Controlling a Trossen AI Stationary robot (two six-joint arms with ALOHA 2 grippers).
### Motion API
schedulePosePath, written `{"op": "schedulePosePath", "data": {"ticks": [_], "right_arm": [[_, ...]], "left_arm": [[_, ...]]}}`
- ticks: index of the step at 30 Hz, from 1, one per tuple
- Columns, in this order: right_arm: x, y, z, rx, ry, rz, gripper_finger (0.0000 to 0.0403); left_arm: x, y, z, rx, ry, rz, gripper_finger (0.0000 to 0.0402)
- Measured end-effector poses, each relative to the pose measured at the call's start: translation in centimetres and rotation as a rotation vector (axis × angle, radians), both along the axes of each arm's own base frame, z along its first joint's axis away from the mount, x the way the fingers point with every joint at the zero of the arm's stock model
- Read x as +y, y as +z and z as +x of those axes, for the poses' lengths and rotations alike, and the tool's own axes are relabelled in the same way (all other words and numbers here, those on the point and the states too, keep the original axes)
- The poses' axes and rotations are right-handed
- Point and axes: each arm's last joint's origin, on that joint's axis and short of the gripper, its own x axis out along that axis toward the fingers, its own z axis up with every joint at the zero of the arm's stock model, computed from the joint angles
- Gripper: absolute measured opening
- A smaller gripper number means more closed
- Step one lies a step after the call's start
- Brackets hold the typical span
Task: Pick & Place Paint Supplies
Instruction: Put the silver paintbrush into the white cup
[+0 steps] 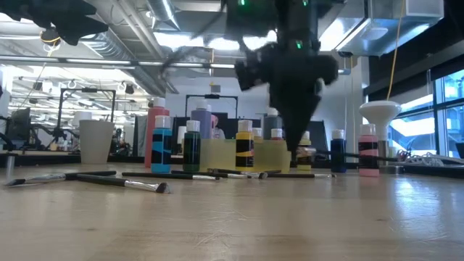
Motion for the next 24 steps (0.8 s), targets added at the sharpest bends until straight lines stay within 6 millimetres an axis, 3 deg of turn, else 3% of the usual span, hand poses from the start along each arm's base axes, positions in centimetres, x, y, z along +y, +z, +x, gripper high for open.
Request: {"op": "schedulePosePath", "data": {"ticks": [4,15,18,24], "right_arm": [[1.1,2.5,1.9,-0.164,0.051,0.021,0.0009],[5.7,11.2,6.2,-0.769,0.461,-0.079,0.0009],[6.6,12.5,6.9,-0.925,0.570,-0.140,0.0009],[8.0,14.0,7.3,-1.087,0.671,-0.297,0.0009]], "left_arm": [[0.0,0.0,0.0,-0.004,-0.007,-0.010,0.0246],[-0.7,0.8,0.1,-0.068,-0.232,0.006,0.0246],[-0.8,0.8,0.5,-0.058,-0.234,0.047,0.0246],[-1.6,-1.0,3.2,-0.043,-0.256,0.155,0.0246]]}}
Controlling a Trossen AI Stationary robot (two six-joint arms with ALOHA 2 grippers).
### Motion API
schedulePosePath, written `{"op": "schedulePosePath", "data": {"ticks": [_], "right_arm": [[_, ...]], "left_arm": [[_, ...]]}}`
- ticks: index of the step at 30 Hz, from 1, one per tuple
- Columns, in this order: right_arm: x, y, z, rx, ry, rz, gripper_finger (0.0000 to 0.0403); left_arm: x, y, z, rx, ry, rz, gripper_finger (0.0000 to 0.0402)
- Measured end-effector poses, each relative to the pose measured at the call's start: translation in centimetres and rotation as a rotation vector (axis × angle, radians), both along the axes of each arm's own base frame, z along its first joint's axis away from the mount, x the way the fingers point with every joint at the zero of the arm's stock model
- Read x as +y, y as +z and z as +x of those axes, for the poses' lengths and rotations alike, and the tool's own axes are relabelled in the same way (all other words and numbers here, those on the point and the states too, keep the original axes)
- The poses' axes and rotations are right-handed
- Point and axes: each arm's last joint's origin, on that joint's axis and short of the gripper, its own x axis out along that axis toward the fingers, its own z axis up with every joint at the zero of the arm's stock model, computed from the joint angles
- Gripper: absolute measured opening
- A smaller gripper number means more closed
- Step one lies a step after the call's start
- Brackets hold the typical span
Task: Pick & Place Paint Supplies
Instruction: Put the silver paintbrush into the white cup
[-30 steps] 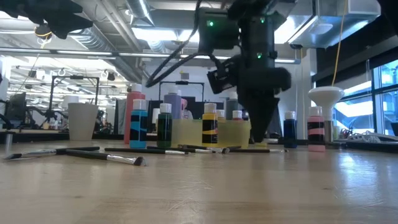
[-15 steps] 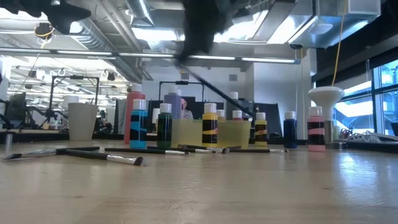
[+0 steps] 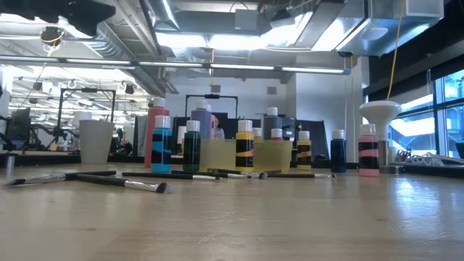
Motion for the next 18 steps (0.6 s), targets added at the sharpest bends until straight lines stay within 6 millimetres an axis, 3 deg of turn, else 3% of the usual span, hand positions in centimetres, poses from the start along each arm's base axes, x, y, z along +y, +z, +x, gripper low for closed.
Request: {"op": "schedulePosePath", "data": {"ticks": [9,18], "right_arm": [[0.1,1.0,0.3,-0.111,0.005,0.003,0.0008],[-0.1,1.1,0.4,-0.120,-0.026,-0.005,0.0008]], "left_arm": [[-0.7,-0.5,2.8,0.038,0.042,0.187,0.0246],[-1.7,-0.5,5.1,-0.018,-0.090,0.286,0.0240]]}}
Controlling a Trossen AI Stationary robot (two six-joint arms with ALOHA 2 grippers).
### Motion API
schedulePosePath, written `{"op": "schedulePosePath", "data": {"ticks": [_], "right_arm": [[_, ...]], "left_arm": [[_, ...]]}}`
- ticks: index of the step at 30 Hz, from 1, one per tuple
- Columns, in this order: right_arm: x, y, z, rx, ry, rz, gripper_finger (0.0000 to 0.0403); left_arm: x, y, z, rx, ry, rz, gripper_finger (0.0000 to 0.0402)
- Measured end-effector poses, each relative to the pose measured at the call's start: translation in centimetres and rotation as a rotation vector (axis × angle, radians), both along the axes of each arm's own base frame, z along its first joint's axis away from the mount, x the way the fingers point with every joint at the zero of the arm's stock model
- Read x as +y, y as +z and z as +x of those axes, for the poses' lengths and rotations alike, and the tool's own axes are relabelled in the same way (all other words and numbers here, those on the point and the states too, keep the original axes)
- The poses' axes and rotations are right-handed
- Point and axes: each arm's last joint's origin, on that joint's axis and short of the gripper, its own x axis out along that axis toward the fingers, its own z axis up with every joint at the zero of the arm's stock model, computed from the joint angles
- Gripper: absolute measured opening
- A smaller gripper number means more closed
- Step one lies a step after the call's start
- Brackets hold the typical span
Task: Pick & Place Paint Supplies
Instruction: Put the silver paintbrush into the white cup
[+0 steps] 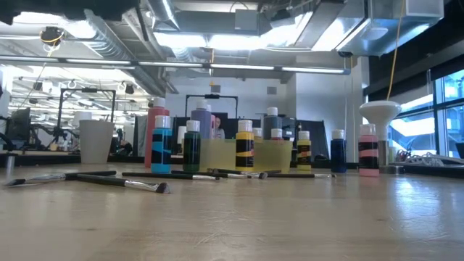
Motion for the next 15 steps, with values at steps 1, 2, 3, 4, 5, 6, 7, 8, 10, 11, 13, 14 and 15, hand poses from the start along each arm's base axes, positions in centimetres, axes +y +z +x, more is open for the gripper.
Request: {"op": "schedulePosePath", "data": {"ticks": [1,2,3,4,5,6,7,8,10,11,13,14,15], "right_arm": [[0.0,0.0,0.0,0.003,0.010,0.003,0.0008],[0.1,0.0,0.0,0.005,0.027,0.008,0.0008],[0.1,0.0,0.0,0.006,0.038,0.013,0.0008],[0.2,0.0,0.0,0.005,0.044,0.015,0.0008],[0.2,0.0,0.0,0.005,0.046,0.016,0.0008],[0.2,0.0,0.0,0.005,0.047,0.016,0.0008],[0.2,0.0,0.0,0.006,0.047,0.015,0.0008],[0.2,0.0,0.0,0.006,0.047,0.016,0.0008],[0.1,0.0,0.0,0.005,0.046,0.016,0.0008],[0.1,0.0,0.0,0.005,0.045,0.016,0.0008],[0.0,0.0,0.0,0.005,0.044,0.016,0.0008],[0.0,0.0,0.0,0.005,0.044,0.016,0.0008],[0.0,0.0,0.0,0.005,0.044,0.016,0.0008]], "left_arm": [[-0.1,0.0,0.1,-0.006,-0.028,-0.006,0.0238],[-0.2,0.0,0.3,-0.007,-0.052,-0.021,0.0237],[-0.3,0.0,0.4,-0.007,-0.074,-0.039,0.0235],[-0.5,0.0,0.5,-0.004,-0.095,-0.054,0.0234],[-0.6,-0.1,0.7,-0.003,-0.115,-0.063,0.0233],[-0.7,-0.1,0.8,0.002,-0.131,-0.068,0.0231],[-0.7,-0.2,1.0,0.003,-0.139,-0.071,0.0230],[-0.8,-0.2,1.1,-0.004,-0.141,-0.072,0.0229],[-0.9,-0.2,1.5,-0.013,-0.135,-0.069,0.0227],[-0.9,-0.3,1.7,-0.006,-0.135,-0.066,0.0226],[-1.1,-0.6,2.1,-0.001,-0.134,-0.065,0.0226],[-1.1,-0.6,2.3,0.000,-0.134,-0.064,0.0226],[-1.2,-0.7,2.4,0.002,-0.134,-0.064,0.0226]]}}
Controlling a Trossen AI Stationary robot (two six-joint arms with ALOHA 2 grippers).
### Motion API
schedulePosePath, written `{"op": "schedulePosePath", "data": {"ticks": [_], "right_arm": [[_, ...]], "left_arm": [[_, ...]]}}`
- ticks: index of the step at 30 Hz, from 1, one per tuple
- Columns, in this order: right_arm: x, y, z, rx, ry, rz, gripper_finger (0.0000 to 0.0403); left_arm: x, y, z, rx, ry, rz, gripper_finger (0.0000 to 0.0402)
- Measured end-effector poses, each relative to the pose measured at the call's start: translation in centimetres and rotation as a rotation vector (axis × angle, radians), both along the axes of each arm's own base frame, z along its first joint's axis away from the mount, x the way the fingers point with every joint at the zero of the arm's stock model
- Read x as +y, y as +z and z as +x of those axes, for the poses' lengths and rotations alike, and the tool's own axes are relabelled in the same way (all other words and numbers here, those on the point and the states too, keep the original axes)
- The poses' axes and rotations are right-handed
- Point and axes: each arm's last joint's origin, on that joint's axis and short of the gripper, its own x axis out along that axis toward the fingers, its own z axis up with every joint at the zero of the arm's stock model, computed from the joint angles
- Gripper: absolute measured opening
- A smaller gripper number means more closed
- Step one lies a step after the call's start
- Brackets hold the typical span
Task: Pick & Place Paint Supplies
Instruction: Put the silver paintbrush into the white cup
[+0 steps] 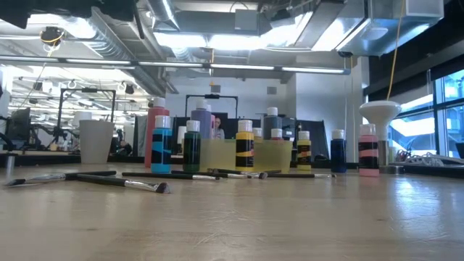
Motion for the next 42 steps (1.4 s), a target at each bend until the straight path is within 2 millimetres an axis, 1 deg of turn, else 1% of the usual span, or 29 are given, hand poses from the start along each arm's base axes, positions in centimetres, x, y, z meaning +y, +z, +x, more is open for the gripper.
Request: {"op": "schedulePosePath", "data": {"ticks": [4,10,13,17,20,23,27,33,38,39,42], "right_arm": [[0.0,0.0,0.0,0.001,0.000,0.000,0.0008],[0.0,0.0,0.0,0.002,0.001,0.000,0.0008],[0.0,-0.1,0.0,0.009,0.000,-0.002,0.0008],[0.0,-0.1,0.0,0.008,0.000,-0.002,0.0008],[0.0,-0.1,0.0,0.010,-0.012,-0.007,0.0008],[-0.1,-0.1,0.0,0.013,-0.015,-0.009,0.0008],[-0.1,-0.3,-0.1,0.025,-0.015,-0.012,0.0008],[-0.1,-0.3,-0.1,0.029,-0.017,-0.010,0.0008],[-0.1,-0.3,-0.1,0.041,-0.040,0.026,0.0009],[-0.2,-0.3,-0.1,0.045,-0.054,0.031,0.0011],[-0.2,-0.4,-0.2,0.050,-0.131,0.027,0.0024]], "left_arm": [[-0.1,-0.4,0.4,0.023,0.000,0.014,0.0226],[-0.2,-0.1,0.6,-0.022,0.001,0.002,0.0226],[-0.2,0.0,0.8,-0.043,0.031,-0.002,0.0226],[-0.2,-0.3,1.2,-0.031,0.064,0.010,0.0225],[-0.2,-0.6,1.4,-0.021,0.063,0.038,0.0215],[-0.3,-0.8,1.5,-0.011,0.062,0.046,0.0193],[-0.3,-0.8,1.5,-0.008,0.063,0.042,0.0153],[-0.4,-0.8,1.5,-0.009,0.064,0.049,0.0086],[-0.9,-0.9,1.4,-0.015,0.033,0.100,0.0022],[-1.0,-0.9,1.3,-0.013,0.032,0.102,0.0015],[-1.1,-0.9,1.3,-0.011,0.051,0.105,0.0014]]}}
